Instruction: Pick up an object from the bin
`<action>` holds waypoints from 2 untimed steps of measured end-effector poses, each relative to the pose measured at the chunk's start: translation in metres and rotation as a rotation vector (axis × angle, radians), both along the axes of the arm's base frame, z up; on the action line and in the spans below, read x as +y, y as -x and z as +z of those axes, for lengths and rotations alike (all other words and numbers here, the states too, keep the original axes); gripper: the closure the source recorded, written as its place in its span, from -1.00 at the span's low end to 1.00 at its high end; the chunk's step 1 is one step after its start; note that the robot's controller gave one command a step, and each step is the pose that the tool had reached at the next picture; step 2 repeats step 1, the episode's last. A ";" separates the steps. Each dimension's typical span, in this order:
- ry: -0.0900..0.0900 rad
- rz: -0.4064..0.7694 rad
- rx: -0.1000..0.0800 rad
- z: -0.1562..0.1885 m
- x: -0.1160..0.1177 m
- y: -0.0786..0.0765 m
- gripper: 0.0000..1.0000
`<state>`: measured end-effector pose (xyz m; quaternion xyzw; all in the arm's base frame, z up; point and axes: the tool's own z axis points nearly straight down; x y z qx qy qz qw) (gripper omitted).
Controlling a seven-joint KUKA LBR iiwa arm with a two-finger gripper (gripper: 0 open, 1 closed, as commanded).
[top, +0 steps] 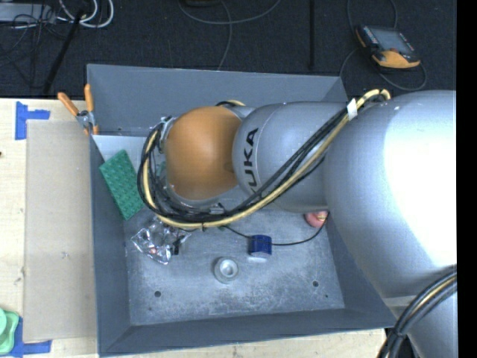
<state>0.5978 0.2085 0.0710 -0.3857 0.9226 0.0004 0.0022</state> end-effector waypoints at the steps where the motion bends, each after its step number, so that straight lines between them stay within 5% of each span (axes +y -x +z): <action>1: -0.001 0.009 -0.006 0.133 0.001 0.012 1.00; 2: -0.001 0.009 -0.006 0.133 0.001 0.012 1.00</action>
Offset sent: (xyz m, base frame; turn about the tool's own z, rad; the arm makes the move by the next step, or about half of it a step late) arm -0.0136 0.0000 0.1283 -0.0128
